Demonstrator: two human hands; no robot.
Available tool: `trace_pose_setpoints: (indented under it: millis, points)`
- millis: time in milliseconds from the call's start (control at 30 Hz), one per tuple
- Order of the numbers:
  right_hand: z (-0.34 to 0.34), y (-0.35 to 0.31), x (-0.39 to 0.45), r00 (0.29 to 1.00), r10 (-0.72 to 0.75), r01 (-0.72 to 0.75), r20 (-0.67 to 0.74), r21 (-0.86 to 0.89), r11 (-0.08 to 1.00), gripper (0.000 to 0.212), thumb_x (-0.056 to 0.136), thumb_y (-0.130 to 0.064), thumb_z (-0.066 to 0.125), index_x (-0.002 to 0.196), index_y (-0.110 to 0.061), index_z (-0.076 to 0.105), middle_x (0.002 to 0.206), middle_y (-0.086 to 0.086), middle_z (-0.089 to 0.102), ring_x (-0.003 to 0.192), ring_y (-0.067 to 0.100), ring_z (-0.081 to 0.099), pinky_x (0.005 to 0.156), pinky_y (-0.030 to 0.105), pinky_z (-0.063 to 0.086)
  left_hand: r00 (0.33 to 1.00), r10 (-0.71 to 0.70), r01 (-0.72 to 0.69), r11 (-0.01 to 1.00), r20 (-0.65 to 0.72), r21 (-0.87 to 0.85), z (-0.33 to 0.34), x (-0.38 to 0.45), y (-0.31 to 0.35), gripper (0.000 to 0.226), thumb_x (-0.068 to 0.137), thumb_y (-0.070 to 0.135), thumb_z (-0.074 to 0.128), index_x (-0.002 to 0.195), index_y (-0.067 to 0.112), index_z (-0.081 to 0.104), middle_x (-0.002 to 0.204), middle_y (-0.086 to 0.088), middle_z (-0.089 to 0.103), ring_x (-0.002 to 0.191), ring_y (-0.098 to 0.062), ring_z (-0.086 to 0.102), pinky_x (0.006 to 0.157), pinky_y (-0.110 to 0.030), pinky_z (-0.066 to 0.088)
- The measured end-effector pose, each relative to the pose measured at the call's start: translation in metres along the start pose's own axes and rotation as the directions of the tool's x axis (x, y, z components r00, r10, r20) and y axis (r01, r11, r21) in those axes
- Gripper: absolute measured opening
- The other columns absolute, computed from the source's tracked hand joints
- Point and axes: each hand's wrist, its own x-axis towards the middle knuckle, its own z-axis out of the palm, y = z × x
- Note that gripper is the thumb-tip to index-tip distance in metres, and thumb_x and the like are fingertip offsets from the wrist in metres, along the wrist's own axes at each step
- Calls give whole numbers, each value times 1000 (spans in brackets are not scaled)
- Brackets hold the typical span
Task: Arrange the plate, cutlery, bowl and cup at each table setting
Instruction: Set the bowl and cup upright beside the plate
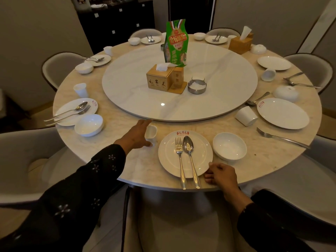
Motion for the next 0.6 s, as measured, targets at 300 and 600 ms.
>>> trace_pose_setpoints:
  millis: [300,600]
  points:
    - [7,-4,4,1000,-27,28,9,-50,998,12,97,-19,54,96,-11,64,84,9,69,66,18,67,57,22,54,1000,-6,7,998,-10,67,3,2,-1,87,69,28,86,142,13,41,138,-8,44,123,-28,50,98,-35,41]
    - [0,-5,6,999,5,-3,47,-30,1000,17,97,-27,55,100,-12,64,85,11,71,69,22,70,71,34,61,996,-86,85,995,6,51,-1,-13,4,109,63,37,88,149,17,24,148,-8,33,130,-31,44,103,-46,42]
